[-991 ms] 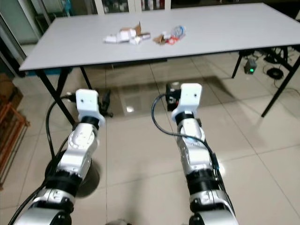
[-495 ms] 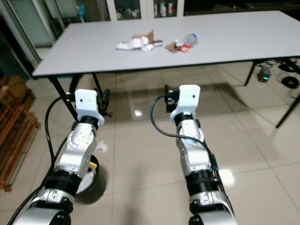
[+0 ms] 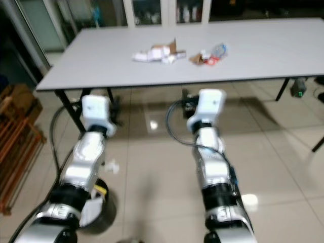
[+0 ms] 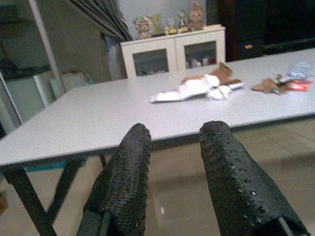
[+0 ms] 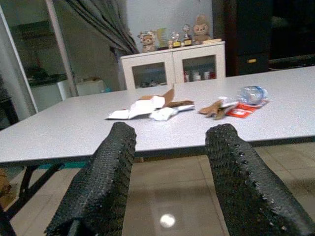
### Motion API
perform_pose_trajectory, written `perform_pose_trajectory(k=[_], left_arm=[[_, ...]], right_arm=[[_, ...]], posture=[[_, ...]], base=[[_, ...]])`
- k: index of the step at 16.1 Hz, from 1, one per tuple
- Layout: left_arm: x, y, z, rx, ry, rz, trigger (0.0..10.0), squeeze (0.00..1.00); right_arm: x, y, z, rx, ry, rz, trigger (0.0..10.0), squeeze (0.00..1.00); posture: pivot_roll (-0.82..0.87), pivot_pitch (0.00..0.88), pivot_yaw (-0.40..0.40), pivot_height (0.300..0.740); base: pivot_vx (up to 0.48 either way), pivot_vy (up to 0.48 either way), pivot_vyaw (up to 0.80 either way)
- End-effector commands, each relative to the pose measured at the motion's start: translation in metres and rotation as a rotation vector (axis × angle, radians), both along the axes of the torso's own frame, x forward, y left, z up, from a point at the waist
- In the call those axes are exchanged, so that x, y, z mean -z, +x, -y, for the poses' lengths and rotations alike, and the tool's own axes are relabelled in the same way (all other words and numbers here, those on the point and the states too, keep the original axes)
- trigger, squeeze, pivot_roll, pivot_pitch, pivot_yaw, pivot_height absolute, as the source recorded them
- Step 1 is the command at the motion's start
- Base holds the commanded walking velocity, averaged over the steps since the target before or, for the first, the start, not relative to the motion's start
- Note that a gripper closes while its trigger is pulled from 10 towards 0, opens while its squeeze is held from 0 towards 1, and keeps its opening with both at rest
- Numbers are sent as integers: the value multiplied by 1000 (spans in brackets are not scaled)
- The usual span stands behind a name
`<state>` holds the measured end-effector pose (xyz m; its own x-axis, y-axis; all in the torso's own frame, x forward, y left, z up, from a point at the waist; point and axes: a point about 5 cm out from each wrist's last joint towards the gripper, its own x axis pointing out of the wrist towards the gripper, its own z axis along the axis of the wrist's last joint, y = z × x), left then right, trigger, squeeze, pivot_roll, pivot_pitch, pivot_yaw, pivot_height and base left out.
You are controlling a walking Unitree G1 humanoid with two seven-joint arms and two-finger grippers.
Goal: Picking trash to rubbish bin
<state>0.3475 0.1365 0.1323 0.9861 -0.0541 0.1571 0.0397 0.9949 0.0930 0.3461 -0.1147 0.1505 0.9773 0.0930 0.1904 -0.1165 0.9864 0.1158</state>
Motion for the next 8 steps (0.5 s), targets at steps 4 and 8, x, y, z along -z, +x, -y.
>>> perform_pose_trajectory(k=[4,8], left_arm=[[-12,3,11,25,-8,42,10000,0],[-13,2,12,32,-7,44,10000,0]], right_arm=[[-10,2,8,12,7,43,10000,0],[-10,2,8,12,15,35,10000,0]], posture=[[5,22,57,720],[5,26,56,720]], base=[[480,0,0],[480,0,0]])
